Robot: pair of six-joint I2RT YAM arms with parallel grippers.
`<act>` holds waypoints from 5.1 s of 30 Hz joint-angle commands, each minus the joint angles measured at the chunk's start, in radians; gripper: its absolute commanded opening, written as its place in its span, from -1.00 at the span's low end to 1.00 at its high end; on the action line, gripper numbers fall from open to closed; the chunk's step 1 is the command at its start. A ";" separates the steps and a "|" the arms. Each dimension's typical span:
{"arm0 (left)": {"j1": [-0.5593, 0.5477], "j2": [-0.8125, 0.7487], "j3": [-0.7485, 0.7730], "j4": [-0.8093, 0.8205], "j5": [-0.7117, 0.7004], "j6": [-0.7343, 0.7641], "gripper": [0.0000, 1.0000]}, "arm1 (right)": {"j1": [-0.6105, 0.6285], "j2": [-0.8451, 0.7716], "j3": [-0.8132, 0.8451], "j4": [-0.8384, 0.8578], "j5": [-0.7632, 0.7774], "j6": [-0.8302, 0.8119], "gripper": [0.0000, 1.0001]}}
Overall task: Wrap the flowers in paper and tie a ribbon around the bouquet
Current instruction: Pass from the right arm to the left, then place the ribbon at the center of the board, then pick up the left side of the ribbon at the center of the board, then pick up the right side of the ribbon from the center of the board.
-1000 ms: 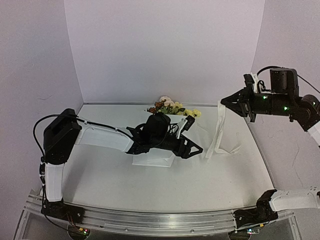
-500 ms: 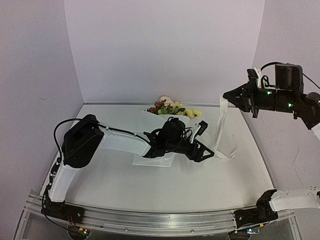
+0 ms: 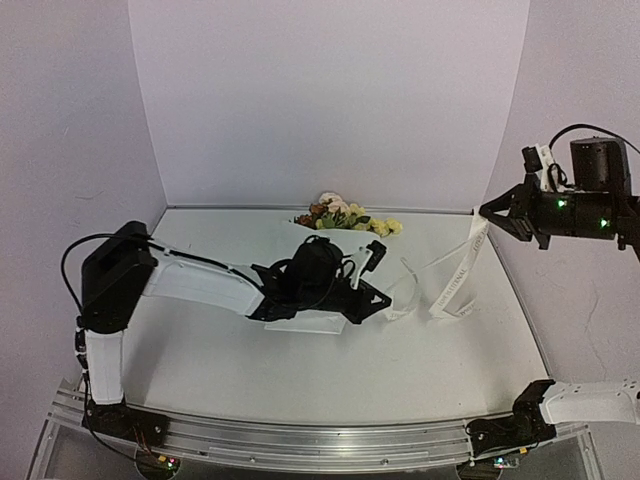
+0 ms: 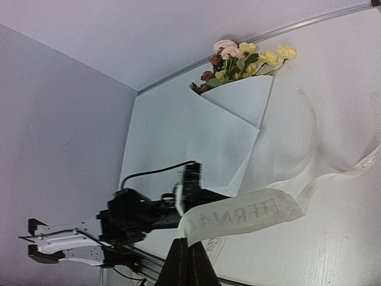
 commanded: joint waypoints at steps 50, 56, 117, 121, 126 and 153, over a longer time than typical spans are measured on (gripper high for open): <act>0.151 -0.352 -0.416 -0.470 -0.345 -0.953 -0.03 | 0.134 0.188 -0.678 0.308 0.389 0.123 0.30; 0.151 -0.332 -0.391 -0.475 -0.381 -1.000 -0.06 | 0.123 0.143 -0.721 0.311 0.422 0.129 0.32; 0.180 -0.340 -0.485 -0.526 -0.420 -0.981 -1.00 | 0.066 0.543 -0.652 0.449 0.353 0.184 0.17; 0.165 -0.385 -0.483 -0.568 -0.443 -0.957 -1.00 | 0.065 0.593 -0.624 0.461 0.388 0.199 0.17; 0.168 -0.489 -0.529 -0.622 -0.508 -0.960 -1.00 | 0.053 0.648 -0.613 0.464 0.393 0.216 0.06; 0.552 -0.953 -0.525 -0.946 -0.927 -0.550 -1.00 | -0.150 0.283 -0.668 0.274 0.588 0.173 -1.00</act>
